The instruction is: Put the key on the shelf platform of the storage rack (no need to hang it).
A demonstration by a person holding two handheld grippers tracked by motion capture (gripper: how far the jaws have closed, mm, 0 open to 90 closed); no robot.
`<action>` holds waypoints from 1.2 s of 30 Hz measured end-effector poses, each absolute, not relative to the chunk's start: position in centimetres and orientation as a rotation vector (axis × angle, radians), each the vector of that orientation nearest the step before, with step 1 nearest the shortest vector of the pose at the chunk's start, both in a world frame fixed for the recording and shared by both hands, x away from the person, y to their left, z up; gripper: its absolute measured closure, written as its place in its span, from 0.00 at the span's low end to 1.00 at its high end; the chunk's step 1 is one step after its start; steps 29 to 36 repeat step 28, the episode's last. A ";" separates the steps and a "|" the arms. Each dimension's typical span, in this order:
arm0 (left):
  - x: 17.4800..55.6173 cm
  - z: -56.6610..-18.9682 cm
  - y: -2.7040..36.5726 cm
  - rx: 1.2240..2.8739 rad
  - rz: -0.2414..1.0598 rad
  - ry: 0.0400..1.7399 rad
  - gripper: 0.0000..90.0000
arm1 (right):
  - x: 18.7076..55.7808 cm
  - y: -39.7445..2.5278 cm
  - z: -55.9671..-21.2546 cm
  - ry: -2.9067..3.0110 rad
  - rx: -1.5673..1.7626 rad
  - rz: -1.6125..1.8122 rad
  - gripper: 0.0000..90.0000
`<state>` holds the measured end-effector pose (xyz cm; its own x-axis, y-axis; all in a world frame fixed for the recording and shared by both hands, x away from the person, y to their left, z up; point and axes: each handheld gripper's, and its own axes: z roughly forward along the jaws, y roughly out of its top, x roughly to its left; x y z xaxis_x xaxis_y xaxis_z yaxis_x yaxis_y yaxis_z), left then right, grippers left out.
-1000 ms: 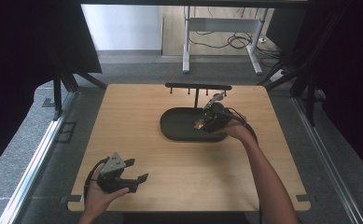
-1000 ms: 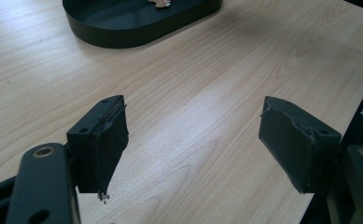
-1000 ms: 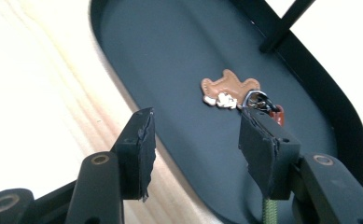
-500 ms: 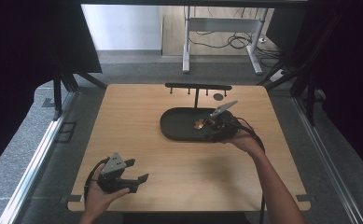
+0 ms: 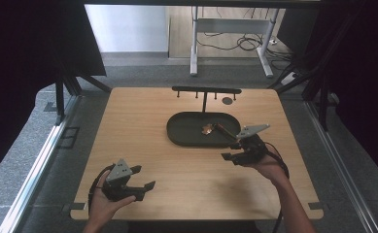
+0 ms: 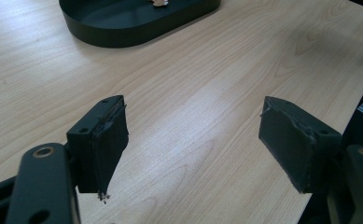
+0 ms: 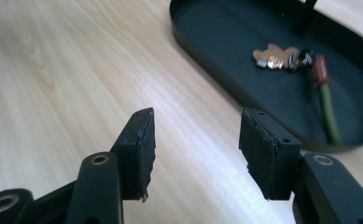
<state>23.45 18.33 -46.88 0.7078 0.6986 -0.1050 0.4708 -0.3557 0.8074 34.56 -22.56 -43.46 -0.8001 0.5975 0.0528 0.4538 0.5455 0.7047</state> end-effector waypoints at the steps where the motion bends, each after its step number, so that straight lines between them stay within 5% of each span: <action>1: 23.5 -46.9 18.3 2.021 0.322 0.894 0.27 | 34.1 -22.9 -43.8 2.584 0.894 1.109 0.51; 15: 23.5 -47.2 17.9 2.034 0.318 0.895 0.27 | 29.9 -26.9 -48.9 2.560 1.011 1.151 0.51; 36: 23.6 -47.4 17.7 2.045 0.319 0.894 0.27 | 29.6 -27.1 -49.4 2.522 1.020 1.156 0.45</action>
